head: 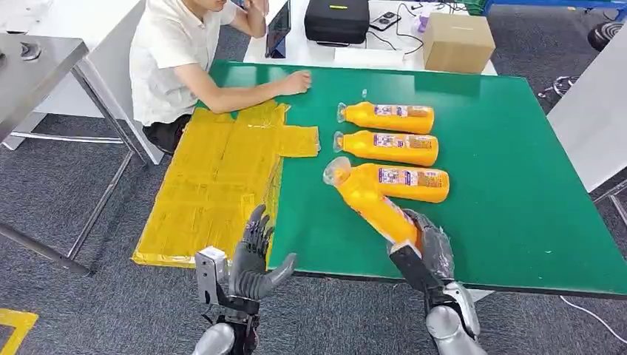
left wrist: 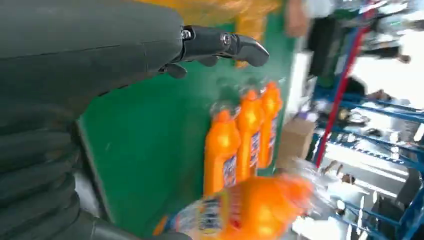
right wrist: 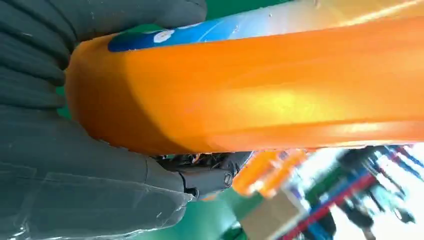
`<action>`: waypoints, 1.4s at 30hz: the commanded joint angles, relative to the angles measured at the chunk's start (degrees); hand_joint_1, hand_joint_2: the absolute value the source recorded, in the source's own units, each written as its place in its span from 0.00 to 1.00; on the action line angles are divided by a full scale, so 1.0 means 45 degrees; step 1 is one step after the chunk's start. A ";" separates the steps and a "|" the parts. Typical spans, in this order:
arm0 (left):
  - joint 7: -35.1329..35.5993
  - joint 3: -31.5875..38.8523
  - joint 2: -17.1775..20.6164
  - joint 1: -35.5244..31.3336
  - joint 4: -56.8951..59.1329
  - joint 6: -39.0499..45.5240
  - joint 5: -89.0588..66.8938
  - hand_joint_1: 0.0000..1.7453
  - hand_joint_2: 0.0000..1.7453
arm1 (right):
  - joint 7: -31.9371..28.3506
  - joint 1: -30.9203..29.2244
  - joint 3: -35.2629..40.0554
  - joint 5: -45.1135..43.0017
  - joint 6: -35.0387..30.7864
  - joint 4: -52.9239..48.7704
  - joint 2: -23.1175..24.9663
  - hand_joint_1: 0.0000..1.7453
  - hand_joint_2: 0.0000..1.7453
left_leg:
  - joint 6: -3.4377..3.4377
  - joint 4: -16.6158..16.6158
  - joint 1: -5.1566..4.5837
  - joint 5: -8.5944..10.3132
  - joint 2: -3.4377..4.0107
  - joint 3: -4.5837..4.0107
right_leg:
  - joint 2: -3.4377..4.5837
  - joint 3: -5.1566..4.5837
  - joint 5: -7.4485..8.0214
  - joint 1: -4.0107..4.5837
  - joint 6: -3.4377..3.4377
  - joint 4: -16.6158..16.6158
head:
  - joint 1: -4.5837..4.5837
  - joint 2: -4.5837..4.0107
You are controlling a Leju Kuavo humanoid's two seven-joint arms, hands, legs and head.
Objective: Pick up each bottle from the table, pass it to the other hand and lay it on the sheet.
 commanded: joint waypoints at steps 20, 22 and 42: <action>-0.0628 -0.0652 0.0345 -0.1372 0.0482 -0.0255 0.0675 0.00 1.00 | -0.0670 -0.0640 0.5998 -0.0574 0.1817 0.0746 0.0659 0.99 1.00 | -0.0010 -0.0007 0.0006 0.0000 -0.0010 -0.0037 | -0.0006 -0.0039 -0.0001 0.0007 -0.0015 -0.0006 | 0.0000 0.0000; -0.0762 -0.0506 0.0287 -0.1462 0.0573 0.0018 0.0566 0.00 1.00 | -0.0674 -0.0708 0.6200 -0.0585 0.1900 0.0778 0.0647 0.96 1.00 | -0.0019 -0.0007 0.0016 -0.0009 -0.0003 -0.0014 | 0.0005 -0.0015 -0.0003 0.0018 -0.0031 -0.0011 | 0.0000 0.0000; -0.0443 0.0466 0.0235 -0.0916 -0.0210 -0.0809 0.1900 1.00 1.00 | -0.0893 -0.0125 0.5959 -0.1784 0.2181 0.0773 0.1163 0.00 0.00 | -0.0011 -0.0007 0.0008 -0.0007 0.0007 -0.0036 | 0.0015 -0.0045 -0.0001 0.0010 -0.0017 -0.0009 | 0.0000 0.0000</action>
